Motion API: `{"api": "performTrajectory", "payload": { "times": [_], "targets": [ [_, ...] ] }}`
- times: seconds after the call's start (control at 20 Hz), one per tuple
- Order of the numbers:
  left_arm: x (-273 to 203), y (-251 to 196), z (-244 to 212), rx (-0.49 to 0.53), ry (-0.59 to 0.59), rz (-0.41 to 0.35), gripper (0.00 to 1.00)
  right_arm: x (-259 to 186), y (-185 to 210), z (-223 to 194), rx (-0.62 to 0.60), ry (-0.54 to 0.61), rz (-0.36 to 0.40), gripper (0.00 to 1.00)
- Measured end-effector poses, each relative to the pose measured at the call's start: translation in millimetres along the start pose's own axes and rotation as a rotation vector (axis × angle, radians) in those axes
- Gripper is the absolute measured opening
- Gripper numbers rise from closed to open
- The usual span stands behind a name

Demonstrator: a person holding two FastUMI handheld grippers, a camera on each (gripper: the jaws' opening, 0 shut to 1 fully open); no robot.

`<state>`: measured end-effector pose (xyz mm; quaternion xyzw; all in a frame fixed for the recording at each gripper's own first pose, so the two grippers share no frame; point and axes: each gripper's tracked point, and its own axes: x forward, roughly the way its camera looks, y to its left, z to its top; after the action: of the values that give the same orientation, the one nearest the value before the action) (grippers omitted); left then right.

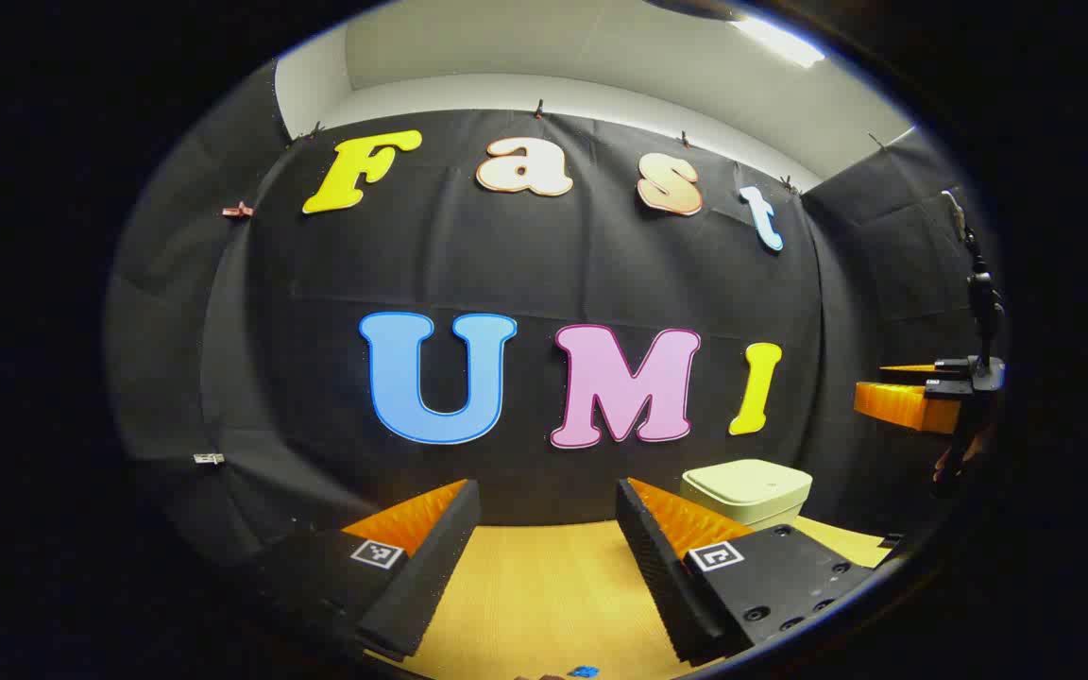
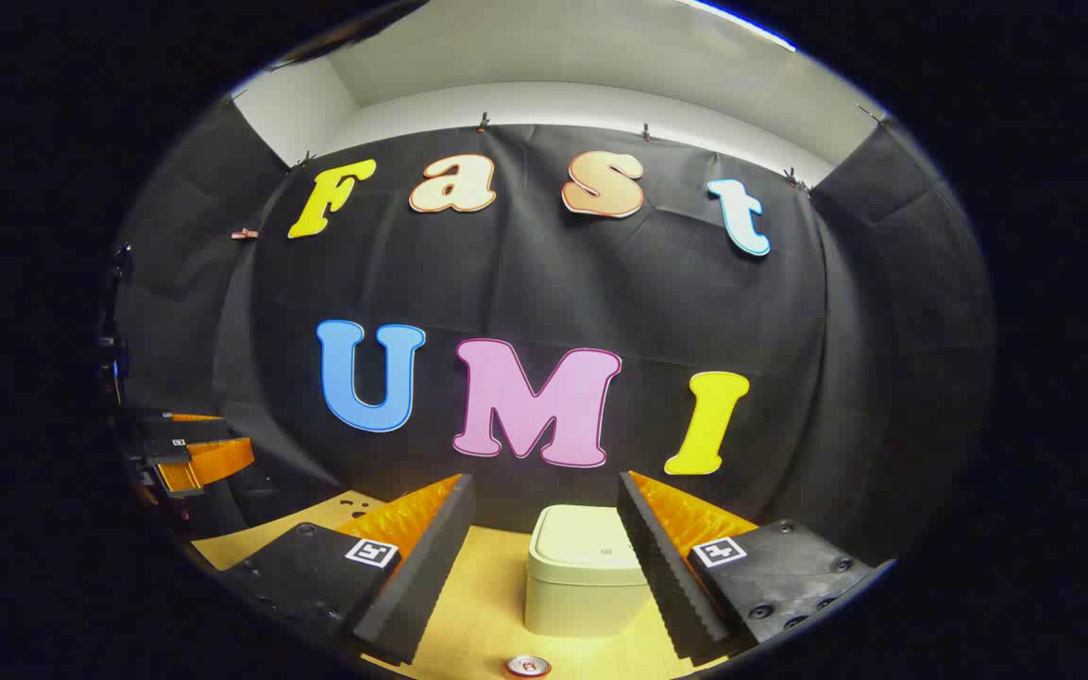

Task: Press the lid of the desktop garbage bin to open it, pick up the crumpled paper on the desktop and throw it into the bin, then pick up the pop can on the desktop and drop it into the bin, and finally close the garbage bin lid.

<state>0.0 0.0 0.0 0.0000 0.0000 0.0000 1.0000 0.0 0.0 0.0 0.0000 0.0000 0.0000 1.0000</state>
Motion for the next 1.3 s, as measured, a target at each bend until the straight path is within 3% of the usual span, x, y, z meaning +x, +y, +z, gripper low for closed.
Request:
{"api": "performTrajectory", "payload": {
  "times": [0.95, 1.3],
  "targets": [
    [5, 8, -1, -0.009, -0.001, 0.000, 0.94, 4, 14, -6, 0.001, 0.013, 0.019, 0.97],
    [11, 6, -8, -0.001, 0.007, 0.009, 0.94, -3, 13, -60, 0.007, 0.133, 0.073, 0.97]
  ]
}}
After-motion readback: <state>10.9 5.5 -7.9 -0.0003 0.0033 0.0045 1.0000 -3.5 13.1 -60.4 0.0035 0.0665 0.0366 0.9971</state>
